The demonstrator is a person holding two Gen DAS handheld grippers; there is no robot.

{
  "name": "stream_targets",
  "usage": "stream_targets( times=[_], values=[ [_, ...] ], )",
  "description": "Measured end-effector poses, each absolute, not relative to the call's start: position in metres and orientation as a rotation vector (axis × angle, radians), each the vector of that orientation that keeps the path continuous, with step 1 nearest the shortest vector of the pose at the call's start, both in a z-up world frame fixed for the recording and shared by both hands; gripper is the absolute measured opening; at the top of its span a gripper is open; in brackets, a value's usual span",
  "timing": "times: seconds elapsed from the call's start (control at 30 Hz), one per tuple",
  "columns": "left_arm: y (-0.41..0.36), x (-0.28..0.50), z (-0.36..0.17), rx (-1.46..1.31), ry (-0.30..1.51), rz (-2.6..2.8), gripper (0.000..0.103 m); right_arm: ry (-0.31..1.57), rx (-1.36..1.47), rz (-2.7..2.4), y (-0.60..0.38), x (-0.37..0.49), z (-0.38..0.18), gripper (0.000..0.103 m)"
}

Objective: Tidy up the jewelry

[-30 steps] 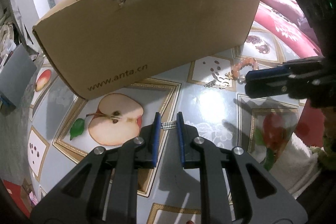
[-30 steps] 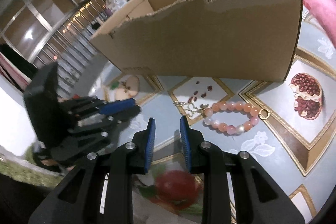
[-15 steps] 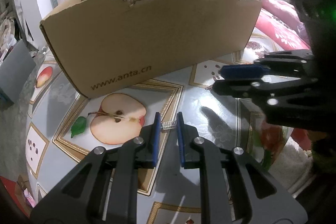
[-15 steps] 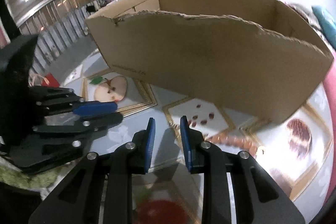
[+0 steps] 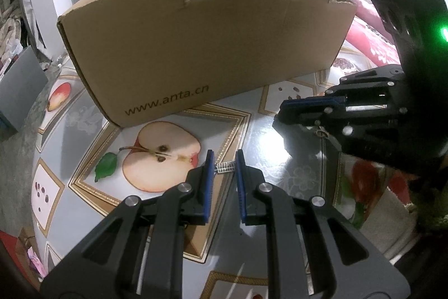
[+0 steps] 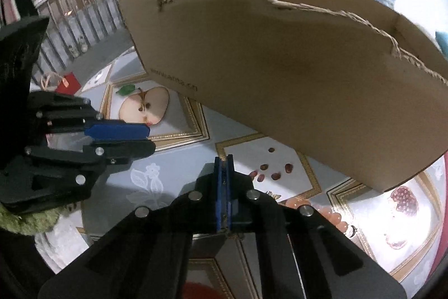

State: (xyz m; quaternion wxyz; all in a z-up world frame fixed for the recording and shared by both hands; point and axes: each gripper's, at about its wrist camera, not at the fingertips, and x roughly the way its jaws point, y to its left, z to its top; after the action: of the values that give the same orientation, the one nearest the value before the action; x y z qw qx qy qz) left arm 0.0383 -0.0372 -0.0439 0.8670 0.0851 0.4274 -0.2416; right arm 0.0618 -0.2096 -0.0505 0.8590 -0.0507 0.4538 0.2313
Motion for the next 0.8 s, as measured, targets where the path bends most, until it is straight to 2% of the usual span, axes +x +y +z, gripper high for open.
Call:
stream_targets(
  times=[0.4,0.53,0.6,0.7,0.8],
  values=[
    [-0.028,0.034,-0.037,0.148,0.873,-0.502,0.014,0.842,0.291,0.547,-0.271,0.057,0.002,0.001],
    [-0.026,0.030,-0.037,0.145,0.872,-0.501,0.014,0.877,0.217,0.551,-0.261,0.057,0.000,0.002],
    [-0.027,0.031,-0.037,0.143,0.875,-0.501,0.014,0.922,0.148,0.563,-0.249,0.058,-0.007,0.005],
    [-0.025,0.030,-0.039,0.140,0.882,-0.497,0.014,0.965,-0.011,0.546,-0.222,0.060,-0.025,0.019],
    [-0.026,0.032,-0.040,0.140,0.888,-0.493,0.014,1.000,-0.141,0.523,-0.207,0.063,-0.042,0.019]
  ],
)
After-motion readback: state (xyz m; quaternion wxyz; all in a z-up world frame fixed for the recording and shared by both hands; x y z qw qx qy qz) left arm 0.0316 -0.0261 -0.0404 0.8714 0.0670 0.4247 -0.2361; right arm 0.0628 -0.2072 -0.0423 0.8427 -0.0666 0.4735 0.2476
